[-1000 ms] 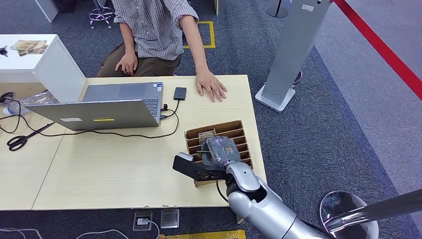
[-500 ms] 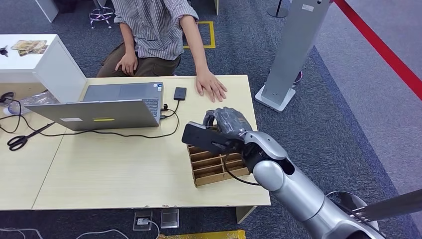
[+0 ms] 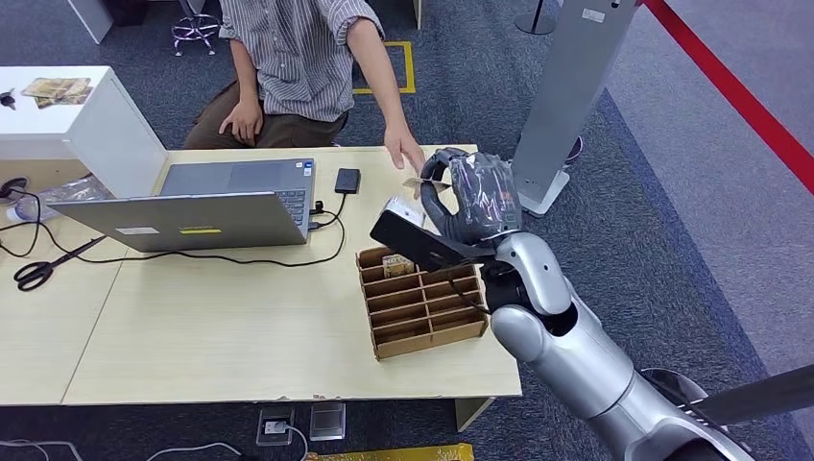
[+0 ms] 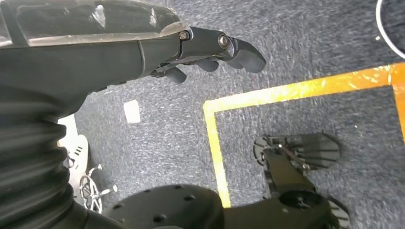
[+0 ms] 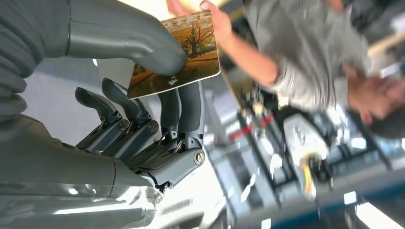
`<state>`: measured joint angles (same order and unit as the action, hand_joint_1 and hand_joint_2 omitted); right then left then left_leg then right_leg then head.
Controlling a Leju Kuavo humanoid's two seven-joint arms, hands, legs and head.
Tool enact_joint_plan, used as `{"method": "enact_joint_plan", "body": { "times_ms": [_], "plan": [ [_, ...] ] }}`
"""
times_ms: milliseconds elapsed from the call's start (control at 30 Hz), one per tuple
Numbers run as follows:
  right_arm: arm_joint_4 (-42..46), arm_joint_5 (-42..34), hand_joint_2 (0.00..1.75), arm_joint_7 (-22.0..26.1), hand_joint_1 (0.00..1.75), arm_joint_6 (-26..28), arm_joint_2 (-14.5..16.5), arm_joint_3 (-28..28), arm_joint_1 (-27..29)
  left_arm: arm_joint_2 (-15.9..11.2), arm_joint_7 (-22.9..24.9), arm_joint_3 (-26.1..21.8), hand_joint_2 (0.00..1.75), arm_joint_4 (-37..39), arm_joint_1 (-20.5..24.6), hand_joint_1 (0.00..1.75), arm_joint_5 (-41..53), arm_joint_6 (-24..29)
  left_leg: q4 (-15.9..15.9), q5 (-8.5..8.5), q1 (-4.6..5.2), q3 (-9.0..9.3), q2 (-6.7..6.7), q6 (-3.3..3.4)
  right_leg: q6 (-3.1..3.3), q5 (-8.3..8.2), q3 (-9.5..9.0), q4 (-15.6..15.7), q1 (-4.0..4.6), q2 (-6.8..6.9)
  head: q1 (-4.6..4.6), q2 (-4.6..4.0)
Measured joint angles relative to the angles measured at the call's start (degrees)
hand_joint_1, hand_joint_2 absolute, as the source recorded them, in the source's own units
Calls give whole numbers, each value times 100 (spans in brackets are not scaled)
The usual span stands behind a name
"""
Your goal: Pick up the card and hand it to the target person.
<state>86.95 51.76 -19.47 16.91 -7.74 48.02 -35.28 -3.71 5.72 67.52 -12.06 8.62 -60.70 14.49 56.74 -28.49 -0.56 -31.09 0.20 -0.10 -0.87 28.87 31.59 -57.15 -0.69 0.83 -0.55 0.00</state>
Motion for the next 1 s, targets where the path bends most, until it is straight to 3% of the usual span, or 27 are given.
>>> {"method": "enact_joint_plan", "body": {
  "times_ms": [233, 633, 767, 800, 933, 1000],
  "plan": [
    [-907, 621, 175, 238, 169, 1337, 202, -201, 14, 79, 83, 8, 175, 0, 87, 0, 46, -10, 0, 0, 0, -3, -1, 0, 0, 0, 2, 0, 0, 0, -2, 1],
    [-1878, 694, 175, 447, 169, 2038, 481, -338, -21, 104, 52, 8, 175, 0, 83, 0, 26, 49, 0, 0, 0, -3, 0, 0, 0, 0, 2, -2, 0, 0, 2, 0],
    [-2033, 712, 175, 582, 0, 2212, 580, -337, -24, 104, 24, 9, 175, 0, 75, 0, 29, 46, 0, 0, 0, -3, 0, 0, 0, 0, 2, -2, 0, 0, -3, 0],
    [-2060, 699, 175, 640, 0, 2222, 607, -338, -23, 104, 20, 9, 175, 0, 73, 0, 32, 44, 0, 0, 0, -3, 0, 0, 0, 0, 2, -2, 0, 0, -3, 0],
    [-2127, 506, 175, 902, 0, 2234, 708, -366, 1, 103, -32, 9, 0, 0, 53, 0, -10, 56, 0, 0, 0, -2, 0, 0, 0, 0, 2, -2, 0, 0, -2, 1],
    [-2135, 304, 175, 1017, 0, 2239, 746, -386, 30, 102, -63, 8, 0, 0, 31, 0, -57, 70, 0, 0, 0, -2, 0, 0, 0, 0, 3, -2, 0, -1, 0, 2]
  ]
}}
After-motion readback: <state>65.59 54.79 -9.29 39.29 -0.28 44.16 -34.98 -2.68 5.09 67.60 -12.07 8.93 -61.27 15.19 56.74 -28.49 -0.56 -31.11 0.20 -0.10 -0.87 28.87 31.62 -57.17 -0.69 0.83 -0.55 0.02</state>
